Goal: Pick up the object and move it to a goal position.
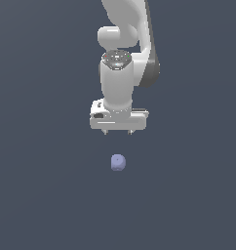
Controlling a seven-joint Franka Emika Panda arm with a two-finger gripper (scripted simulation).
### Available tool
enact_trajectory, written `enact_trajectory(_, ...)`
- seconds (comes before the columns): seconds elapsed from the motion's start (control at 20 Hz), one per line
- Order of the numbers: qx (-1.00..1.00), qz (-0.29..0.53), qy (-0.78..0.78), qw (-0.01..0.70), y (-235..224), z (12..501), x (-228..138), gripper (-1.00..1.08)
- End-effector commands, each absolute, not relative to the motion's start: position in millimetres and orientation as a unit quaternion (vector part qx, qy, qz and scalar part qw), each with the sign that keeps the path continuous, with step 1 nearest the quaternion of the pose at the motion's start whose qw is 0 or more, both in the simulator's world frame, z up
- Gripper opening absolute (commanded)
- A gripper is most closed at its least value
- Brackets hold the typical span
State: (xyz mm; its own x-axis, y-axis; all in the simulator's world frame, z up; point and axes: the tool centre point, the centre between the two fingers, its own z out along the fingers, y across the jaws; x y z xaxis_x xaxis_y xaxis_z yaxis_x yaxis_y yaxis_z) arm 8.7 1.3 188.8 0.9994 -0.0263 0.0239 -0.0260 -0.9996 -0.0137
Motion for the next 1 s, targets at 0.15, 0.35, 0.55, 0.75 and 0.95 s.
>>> enact_trajectory(0.15, -1.0, -0.014, 0.005, 0.006, 6, 190, 10, 1.0)
enact_trajectory(0.35, -0.999, -0.02, -0.024, 0.006, 25, 196, 13, 1.0)
enact_trajectory(0.55, -0.999, -0.022, -0.031, 0.005, 29, 197, 14, 1.0)
enact_trajectory(0.75, -0.999, -0.021, -0.029, 0.005, 28, 196, 15, 1.0)
enact_trajectory(0.95, -0.999, -0.02, -0.026, 0.005, 26, 189, 20, 1.0)
